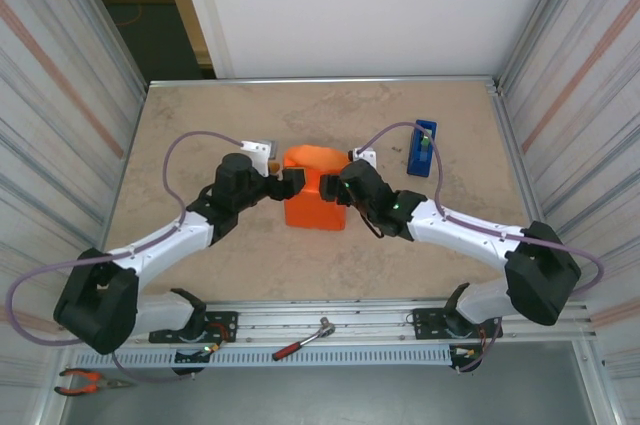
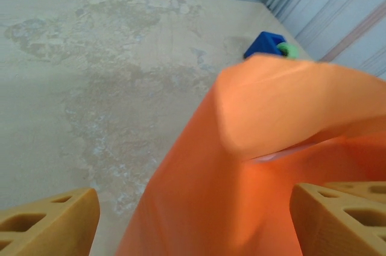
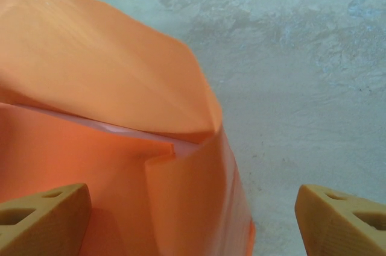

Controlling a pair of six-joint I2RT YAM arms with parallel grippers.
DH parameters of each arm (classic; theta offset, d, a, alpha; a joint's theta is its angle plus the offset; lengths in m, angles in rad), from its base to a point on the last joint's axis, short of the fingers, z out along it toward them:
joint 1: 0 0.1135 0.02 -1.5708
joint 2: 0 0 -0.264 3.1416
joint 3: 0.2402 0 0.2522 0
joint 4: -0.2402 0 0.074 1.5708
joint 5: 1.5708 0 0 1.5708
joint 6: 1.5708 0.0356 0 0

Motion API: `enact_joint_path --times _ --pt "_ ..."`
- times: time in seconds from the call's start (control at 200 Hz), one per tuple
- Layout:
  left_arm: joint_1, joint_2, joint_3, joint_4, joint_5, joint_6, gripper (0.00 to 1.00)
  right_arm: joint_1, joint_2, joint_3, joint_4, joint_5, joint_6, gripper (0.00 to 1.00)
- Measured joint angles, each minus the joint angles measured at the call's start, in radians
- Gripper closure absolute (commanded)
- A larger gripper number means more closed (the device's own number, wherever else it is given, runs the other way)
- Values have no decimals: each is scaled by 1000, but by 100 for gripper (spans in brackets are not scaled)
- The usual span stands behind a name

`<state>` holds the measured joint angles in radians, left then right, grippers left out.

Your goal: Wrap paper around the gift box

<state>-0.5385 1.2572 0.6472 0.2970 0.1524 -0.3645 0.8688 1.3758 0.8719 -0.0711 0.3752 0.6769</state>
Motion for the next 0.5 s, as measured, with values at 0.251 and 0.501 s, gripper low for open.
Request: enact_joint_path --times 0.251,0.501 --pt "-14 66 2 32 -32 9 34 3 19 -2 34 8 31 24" --pt "-20 158 61 98 -29 -13 45 -18 76 38 64 22 39 45"
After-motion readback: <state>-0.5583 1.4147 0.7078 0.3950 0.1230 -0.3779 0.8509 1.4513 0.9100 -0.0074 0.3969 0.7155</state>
